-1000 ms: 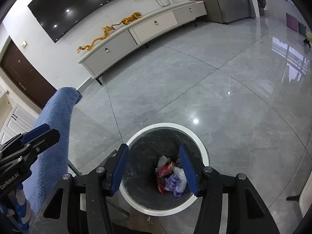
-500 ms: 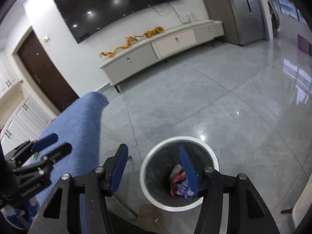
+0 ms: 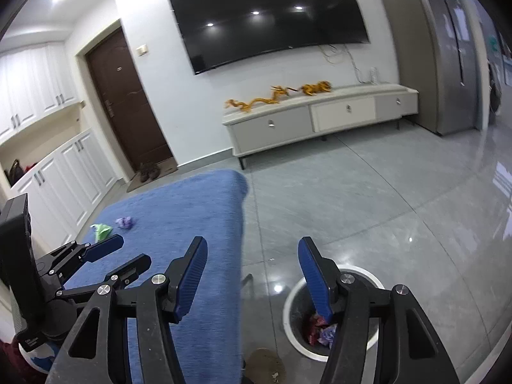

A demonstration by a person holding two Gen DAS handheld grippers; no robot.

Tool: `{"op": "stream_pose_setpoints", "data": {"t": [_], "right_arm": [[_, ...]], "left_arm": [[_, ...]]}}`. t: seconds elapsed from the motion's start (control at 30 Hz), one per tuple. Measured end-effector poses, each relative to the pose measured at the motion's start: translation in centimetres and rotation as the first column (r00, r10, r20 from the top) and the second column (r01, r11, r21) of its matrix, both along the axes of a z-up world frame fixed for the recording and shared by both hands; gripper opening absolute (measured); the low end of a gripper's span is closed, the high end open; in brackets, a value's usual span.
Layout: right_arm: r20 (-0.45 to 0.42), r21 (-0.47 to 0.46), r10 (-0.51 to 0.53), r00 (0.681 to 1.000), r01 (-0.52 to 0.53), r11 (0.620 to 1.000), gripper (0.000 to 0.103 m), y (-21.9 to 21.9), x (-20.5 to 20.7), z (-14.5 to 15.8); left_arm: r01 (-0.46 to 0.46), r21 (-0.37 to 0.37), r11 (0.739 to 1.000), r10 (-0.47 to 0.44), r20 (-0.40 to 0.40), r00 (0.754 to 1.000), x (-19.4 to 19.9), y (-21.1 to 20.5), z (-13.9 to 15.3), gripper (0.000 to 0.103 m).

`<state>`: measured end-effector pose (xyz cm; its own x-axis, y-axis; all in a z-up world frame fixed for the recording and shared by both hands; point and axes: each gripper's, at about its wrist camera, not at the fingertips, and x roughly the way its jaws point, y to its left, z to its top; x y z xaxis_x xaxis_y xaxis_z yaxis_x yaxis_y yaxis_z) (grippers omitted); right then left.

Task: Collect trash
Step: 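Move both open tools back toward the green paper and purple wrapper, then grasp the green paper with the left tool while the right tool grasps the purple wrapper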

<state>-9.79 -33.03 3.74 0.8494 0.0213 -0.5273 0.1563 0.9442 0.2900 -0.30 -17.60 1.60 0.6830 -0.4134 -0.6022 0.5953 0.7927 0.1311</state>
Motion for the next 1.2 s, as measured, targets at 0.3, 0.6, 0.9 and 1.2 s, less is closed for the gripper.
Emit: {"op": "stream_pose_setpoints", "data": {"t": [0.3, 0.6, 0.9, 1.2], "right_arm": [[0.028, -0.057, 0.136, 0.990, -0.134, 0.989, 0.057, 5.9, 2.1, 3.2], [0.094, -0.119, 0.303, 0.948, -0.292, 0.949, 0.064, 12.6, 9.4, 8.0], [-0.010, -0.157, 0.449, 0.893, -0.445, 0.882, 0.064, 21.3, 22.3, 3.2], [-0.128, -0.124, 0.521, 0.844, -0.535, 0.836, 0.066, 28.5, 32.9, -6.2]], "left_arm": [[-0.141, -0.083, 0.986, 0.142, -0.001, 0.990, 2.5, 7.4, 1.3, 0.053], [-0.461, -0.120, 0.879, 0.464, -0.001, 0.886, 11.3, 19.9, 1.6, 0.053], [-0.645, -0.164, 0.746, 0.623, -0.170, 0.763, 21.1, 29.6, -3.2, 0.053], [-0.700, -0.144, 0.700, 0.642, -0.302, 0.705, 27.3, 31.1, -8.7, 0.056]]}}
